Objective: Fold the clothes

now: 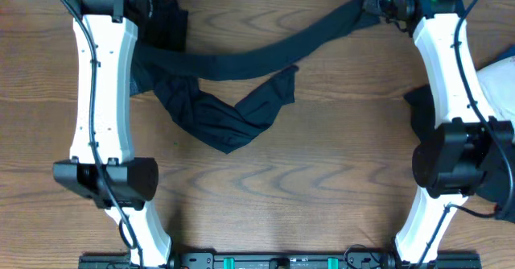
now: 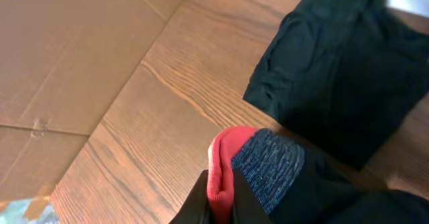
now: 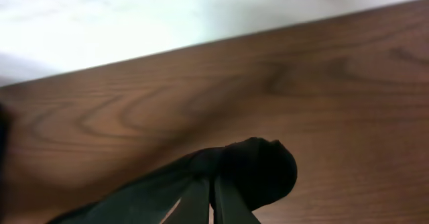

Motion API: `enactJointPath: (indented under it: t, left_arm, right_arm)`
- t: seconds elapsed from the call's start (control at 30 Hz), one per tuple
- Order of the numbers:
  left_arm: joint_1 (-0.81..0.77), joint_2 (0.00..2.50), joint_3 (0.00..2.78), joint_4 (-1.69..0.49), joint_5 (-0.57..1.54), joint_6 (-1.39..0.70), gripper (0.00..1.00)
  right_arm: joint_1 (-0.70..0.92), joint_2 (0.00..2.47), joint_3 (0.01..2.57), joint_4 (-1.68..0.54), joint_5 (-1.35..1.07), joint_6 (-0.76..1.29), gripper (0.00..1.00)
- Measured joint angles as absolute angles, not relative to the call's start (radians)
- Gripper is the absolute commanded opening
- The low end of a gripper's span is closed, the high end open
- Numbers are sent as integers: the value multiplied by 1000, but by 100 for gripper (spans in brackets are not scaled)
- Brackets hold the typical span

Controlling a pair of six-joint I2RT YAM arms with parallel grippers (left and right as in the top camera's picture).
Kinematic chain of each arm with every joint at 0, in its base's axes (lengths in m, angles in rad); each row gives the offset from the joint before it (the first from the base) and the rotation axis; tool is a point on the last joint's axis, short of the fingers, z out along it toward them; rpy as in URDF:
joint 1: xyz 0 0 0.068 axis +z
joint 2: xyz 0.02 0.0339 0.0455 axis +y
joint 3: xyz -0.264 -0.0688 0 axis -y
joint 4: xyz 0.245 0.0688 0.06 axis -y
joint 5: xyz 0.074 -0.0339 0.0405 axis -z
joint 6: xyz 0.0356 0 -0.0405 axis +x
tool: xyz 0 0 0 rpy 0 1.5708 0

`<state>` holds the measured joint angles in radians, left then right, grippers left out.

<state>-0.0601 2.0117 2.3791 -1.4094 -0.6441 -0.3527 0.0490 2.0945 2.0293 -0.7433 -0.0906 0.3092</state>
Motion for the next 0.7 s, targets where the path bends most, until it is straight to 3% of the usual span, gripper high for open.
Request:
enactJointPath:
  t: [0.2,0.27,0.3,0.33,0.4,0.47,0.6,0.7]
  left_arm:
    - [-27,2064,2379,-1406,-600,-367,7]
    - [-23,2067,2379,-1406,-589,-365,17]
    - [-22,2067,2379,-1406,-585,-365,25]
    - [-22,2067,2379,-1406,-582,-368,36]
    - [-22,2067,2379,-1405,-581,-369,36]
    - [-22,2067,2379,-1402,-579,-370,38]
    - [-22,2067,2379,-1407,-579,-371,45]
    - [-22,2067,2379,-1411,-579,-366,64]
  right_arm:
    - [49,2149,2029,-743,-54,309,4]
    - [49,2153,2028,-741,-49,309,9]
    - [49,2153,2028,-736,-47,309,16]
    - [49,2153,2028,-731,-44,307,30]
    - [47,2153,2028,-727,-43,308,53]
    - [46,2153,2028,-731,-39,301,70]
    - [44,2153,2028,-757,-34,278,71]
    - [43,2153,2028,-801,-53,270,71]
